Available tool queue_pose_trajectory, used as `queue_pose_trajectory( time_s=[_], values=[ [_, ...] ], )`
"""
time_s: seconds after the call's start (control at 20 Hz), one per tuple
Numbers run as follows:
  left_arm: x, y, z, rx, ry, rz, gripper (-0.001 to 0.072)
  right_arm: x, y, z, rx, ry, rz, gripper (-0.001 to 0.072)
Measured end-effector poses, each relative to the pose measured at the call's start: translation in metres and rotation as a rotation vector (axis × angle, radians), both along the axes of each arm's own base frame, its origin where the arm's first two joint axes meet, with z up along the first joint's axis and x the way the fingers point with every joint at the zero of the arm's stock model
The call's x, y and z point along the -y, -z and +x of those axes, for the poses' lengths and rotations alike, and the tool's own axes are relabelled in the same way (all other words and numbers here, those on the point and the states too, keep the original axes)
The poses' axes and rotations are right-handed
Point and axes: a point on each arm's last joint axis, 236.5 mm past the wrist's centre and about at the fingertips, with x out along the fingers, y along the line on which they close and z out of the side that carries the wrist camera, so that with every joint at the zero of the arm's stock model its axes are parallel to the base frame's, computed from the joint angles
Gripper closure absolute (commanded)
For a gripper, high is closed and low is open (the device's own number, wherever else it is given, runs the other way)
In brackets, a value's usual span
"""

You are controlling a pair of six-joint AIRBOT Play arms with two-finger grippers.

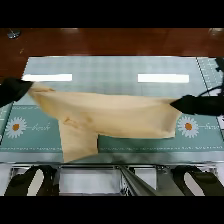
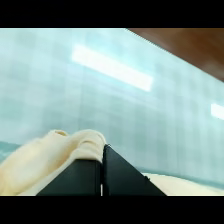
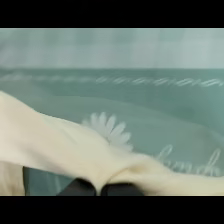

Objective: Fold the shirts.

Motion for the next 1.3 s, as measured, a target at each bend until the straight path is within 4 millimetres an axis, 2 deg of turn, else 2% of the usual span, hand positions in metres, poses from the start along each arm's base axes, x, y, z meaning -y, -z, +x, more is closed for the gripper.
queue_pose_trajectory(
  time_s=[0.1, 0.2, 0.4, 0.45, 0.5, 0.55, 0.65, 0.75, 0.85, 0.9, 0.95, 1.0, 1.05, 1.1, 1.2, 1.3],
  values=[
    [-0.001, 0.025, 0.033, 0.008, -0.056, -0.035, 0.0687, 0.006, 0.03, 0.042, -0.025, 0.054, 0.019, 0.0688],
    [0.0, 0.047, 0.065, -0.001, -0.098, -0.047, 0.0687, 0.005, 0.051, 0.084, -0.041, 0.085, 0.058, 0.0688],
    [0.006, 0.093, 0.12, -0.064, -0.132, -0.044, 0.0686, -0.001, 0.079, 0.164, -0.053, 0.144, 0.176, 0.0688],
    [0.008, 0.101, 0.13, -0.081, -0.137, -0.053, 0.0667, -0.002, 0.083, 0.179, -0.055, 0.163, 0.209, 0.0649],
    [0.01, 0.108, 0.14, -0.097, -0.14, -0.058, 0.0402, -0.003, 0.088, 0.193, -0.063, 0.179, 0.243, 0.0325],
    [0.012, 0.113, 0.148, -0.109, -0.141, -0.069, 0.0019, -0.006, 0.094, 0.204, -0.076, 0.189, 0.272, 0.0074],
    [0.017, 0.119, 0.157, -0.139, -0.12, -0.083, 0.0003, -0.01, 0.101, 0.215, -0.108, 0.189, 0.318, 0.0081],
    [0.014, 0.115, 0.159, -0.169, -0.068, -0.076, 0.0006, -0.003, 0.098, 0.219, -0.13, 0.187, 0.355, 0.0081],
    [-0.007, 0.111, 0.151, -0.233, -0.014, -0.063, 0.0019, 0.017, 0.086, 0.215, -0.155, 0.179, 0.388, 0.0091],
    [-0.02, 0.112, 0.14, -0.282, 0.011, -0.06, 0.0115, 0.031, 0.077, 0.21, -0.159, 0.178, 0.398, 0.0092],
    [-0.038, 0.116, 0.124, -0.346, 0.026, -0.054, 0.0145, 0.048, 0.069, 0.199, -0.174, 0.168, 0.389, 0.0091],
    [-0.056, 0.119, 0.108, -0.397, 0.026, -0.048, 0.0122, 0.065, 0.068, 0.182, -0.205, 0.157, 0.347, 0.0091],
    [-0.073, 0.124, 0.085, -0.459, 0.023, -0.043, 0.0011, 0.082, 0.071, 0.165, -0.238, 0.157, 0.286, 0.0091],
    [-0.084, 0.132, 0.062, -0.515, 0.018, -0.049, 0.0003, 0.098, 0.076, 0.144, -0.279, 0.165, 0.23, 0.0091],
    [-0.094, 0.151, 0.014, -0.611, -0.003, -0.078, 0.0003, 0.122, 0.089, 0.105, -0.338, 0.211, 0.14, 0.0091],
    [-0.085, 0.178, -0.029, -0.689, -0.006, -0.13, 0.0003, 0.125, 0.101, 0.075, -0.339, 0.255, 0.12, 0.0091]
  ],
)
